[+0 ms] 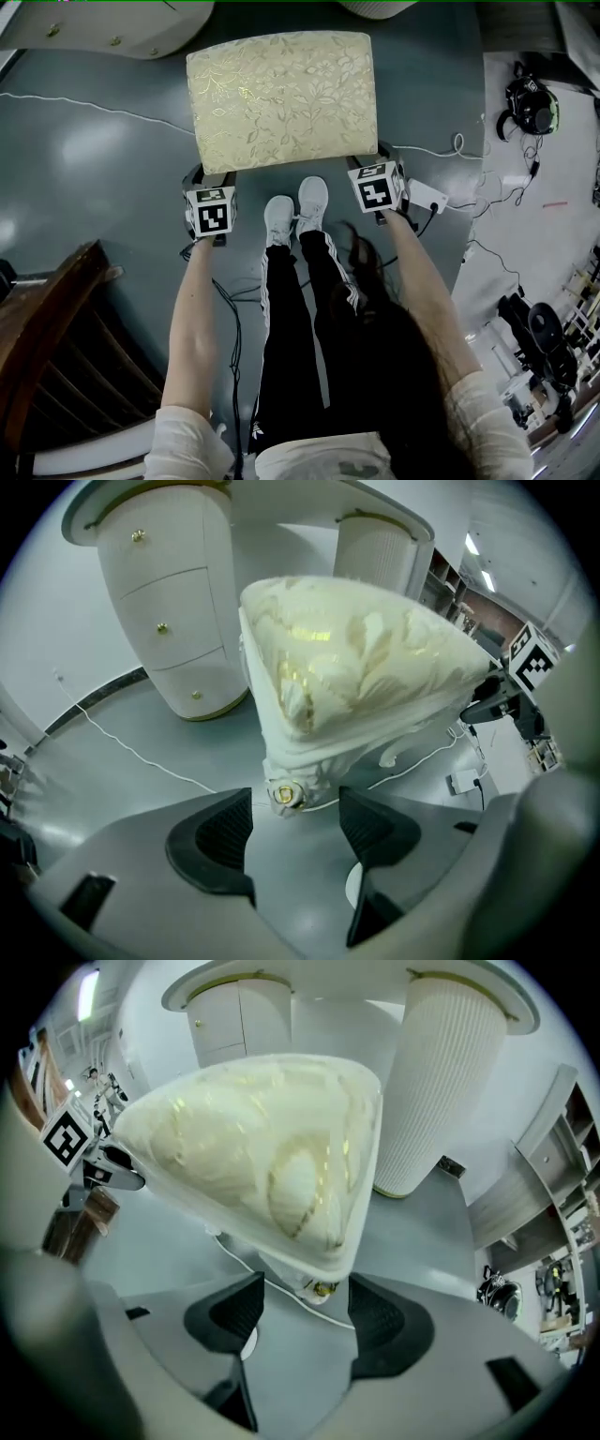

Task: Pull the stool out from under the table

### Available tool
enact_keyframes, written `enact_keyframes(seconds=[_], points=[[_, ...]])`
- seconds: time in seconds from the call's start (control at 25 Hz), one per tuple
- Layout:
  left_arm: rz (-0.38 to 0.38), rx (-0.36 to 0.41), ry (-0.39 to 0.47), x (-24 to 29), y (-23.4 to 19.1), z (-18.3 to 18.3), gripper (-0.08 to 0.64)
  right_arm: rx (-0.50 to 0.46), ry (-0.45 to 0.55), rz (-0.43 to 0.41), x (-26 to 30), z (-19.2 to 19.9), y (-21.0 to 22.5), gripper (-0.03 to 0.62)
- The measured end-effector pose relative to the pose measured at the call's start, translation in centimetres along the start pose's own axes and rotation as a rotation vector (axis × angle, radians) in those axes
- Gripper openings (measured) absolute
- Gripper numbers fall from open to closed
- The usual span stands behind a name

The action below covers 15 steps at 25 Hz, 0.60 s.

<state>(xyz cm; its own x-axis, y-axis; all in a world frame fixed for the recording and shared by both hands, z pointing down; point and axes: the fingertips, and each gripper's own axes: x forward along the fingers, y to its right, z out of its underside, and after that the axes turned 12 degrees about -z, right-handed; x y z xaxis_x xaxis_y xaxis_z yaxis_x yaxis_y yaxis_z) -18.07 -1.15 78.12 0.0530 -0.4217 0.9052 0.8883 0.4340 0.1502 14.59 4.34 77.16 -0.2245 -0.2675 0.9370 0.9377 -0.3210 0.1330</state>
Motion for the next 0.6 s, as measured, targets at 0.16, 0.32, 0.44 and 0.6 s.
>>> enact_keyframes(seconds=[0.16, 0.32, 0.44, 0.6], points=[[-0.003, -0.034, -0.078, -4.6, -0.7, 1.5, 0.270, -0.017, -0.057, -0.039, -4.0, 0.5, -3.2, 0.279], [-0.057, -0.082, -0.047, -8.5, -1.7, -2.4, 0.270, -0.022, -0.029, -0.031, -9.2, -3.5, -4.2, 0.279], [-0.053, -0.135, -0.017, -13.9, -1.6, -6.1, 0.270, -0.026, 0.026, -0.025, -15.0, -7.4, -5.3, 0.279], [-0.005, -0.199, 0.150, -23.0, -1.9, -13.8, 0.270, -0.031, 0.135, -0.009, -23.3, -12.6, -6.8, 0.279]])
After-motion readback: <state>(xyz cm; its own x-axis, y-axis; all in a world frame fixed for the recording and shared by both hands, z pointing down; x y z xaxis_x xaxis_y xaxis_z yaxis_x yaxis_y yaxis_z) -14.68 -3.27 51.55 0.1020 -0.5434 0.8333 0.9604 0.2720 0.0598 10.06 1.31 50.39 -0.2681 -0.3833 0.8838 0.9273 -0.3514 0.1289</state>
